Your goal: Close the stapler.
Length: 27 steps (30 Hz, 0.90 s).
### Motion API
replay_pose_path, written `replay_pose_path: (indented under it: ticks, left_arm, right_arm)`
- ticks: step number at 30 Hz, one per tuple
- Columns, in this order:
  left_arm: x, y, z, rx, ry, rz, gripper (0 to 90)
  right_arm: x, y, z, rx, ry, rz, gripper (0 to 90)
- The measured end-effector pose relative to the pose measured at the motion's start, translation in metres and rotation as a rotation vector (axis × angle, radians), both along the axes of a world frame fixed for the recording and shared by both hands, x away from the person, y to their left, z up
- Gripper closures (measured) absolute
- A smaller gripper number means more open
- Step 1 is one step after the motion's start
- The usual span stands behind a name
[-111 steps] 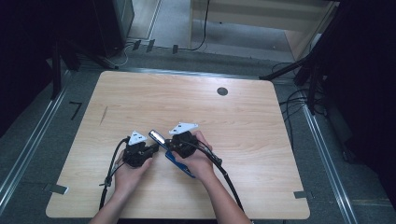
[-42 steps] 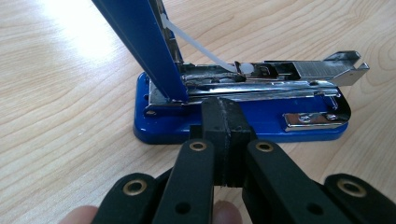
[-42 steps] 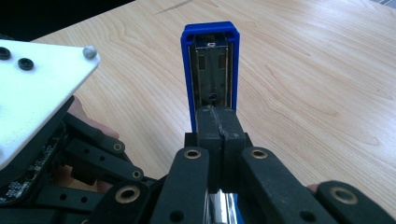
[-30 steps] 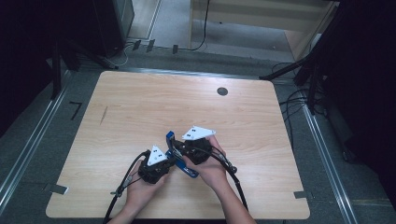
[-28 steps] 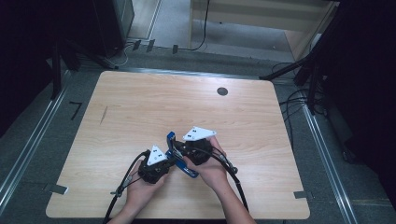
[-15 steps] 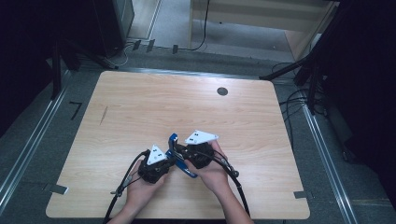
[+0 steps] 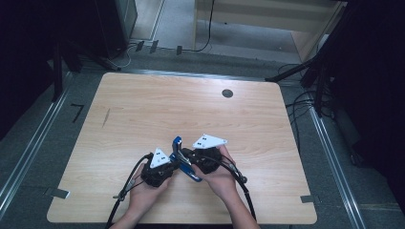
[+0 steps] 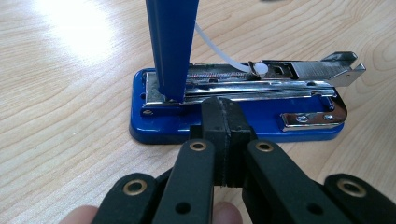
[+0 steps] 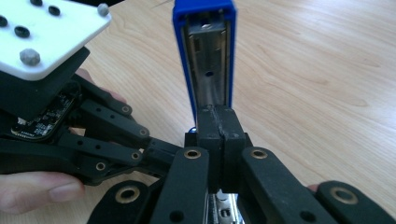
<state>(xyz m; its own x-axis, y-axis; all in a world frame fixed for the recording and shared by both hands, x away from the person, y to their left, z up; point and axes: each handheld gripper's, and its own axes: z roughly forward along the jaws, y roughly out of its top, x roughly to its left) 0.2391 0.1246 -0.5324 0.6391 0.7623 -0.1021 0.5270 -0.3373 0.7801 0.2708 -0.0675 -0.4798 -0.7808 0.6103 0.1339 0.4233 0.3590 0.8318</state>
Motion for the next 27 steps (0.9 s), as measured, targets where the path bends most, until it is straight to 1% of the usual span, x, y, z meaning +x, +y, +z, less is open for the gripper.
replay_pose_path:
  ticks: [2, 6, 10, 11, 12, 13, 15, 17, 19, 21, 22, 24, 27]
  left_arm:
    - [0.0, 0.0, 0.0, -0.002, 0.002, -0.001, 90.0]
    - [0.0, 0.0, 0.0, -0.001, 0.001, -0.001, 90.0]
    - [0.0, 0.0, 0.0, -0.002, 0.001, -0.001, 90.0]
    - [0.0, 0.0, 0.0, 0.0, -0.001, 0.0, 90.0]
    - [0.0, 0.0, 0.0, 0.0, -0.001, 0.0, 90.0]
    - [0.0, 0.0, 0.0, -0.002, -0.001, 0.002, 90.0]
    - [0.0, 0.0, 0.0, 0.0, -0.002, 0.001, 90.0]
    - [0.0, 0.0, 0.0, 0.0, -0.003, 0.002, 90.0]
    - [0.0, 0.0, 0.0, -0.001, -0.003, 0.002, 90.0]
    - [0.0, 0.0, 0.0, 0.001, -0.004, 0.002, 90.0]
    - [0.0, 0.0, 0.0, 0.001, -0.004, 0.002, 90.0]
    - [0.0, 0.0, 0.0, 0.001, -0.004, 0.002, 90.0]
    - [0.0, 0.0, 0.0, -0.003, -0.001, 0.0, 90.0]
  right_arm:
    - [0.001, -0.003, 0.003, 0.006, 0.002, -0.008, 90.0]
    - [0.004, -0.007, 0.011, 0.021, -0.007, -0.024, 90.0]
    - [0.007, -0.007, 0.016, 0.026, -0.016, -0.031, 90.0]
    - [0.009, -0.006, 0.02, 0.033, -0.017, -0.035, 90.0]
    - [0.009, -0.006, 0.02, 0.033, -0.017, -0.035, 90.0]
    - [0.011, -0.004, 0.024, 0.033, -0.024, -0.035, 90.0]
    - [0.012, -0.002, 0.026, 0.031, -0.028, -0.038, 90.0]
    - [0.017, 0.001, 0.033, 0.037, -0.031, -0.046, 90.0]
    - [0.018, 0.002, 0.036, 0.038, -0.032, -0.051, 90.0]
    - [0.022, 0.007, 0.043, 0.042, -0.038, -0.058, 90.0]
    - [0.022, 0.007, 0.043, 0.042, -0.038, -0.058, 90.0]
    - [0.024, 0.01, 0.048, 0.039, -0.051, -0.054, 90.0]
    - [0.029, 0.017, 0.054, 0.039, -0.056, -0.055, 90.0]
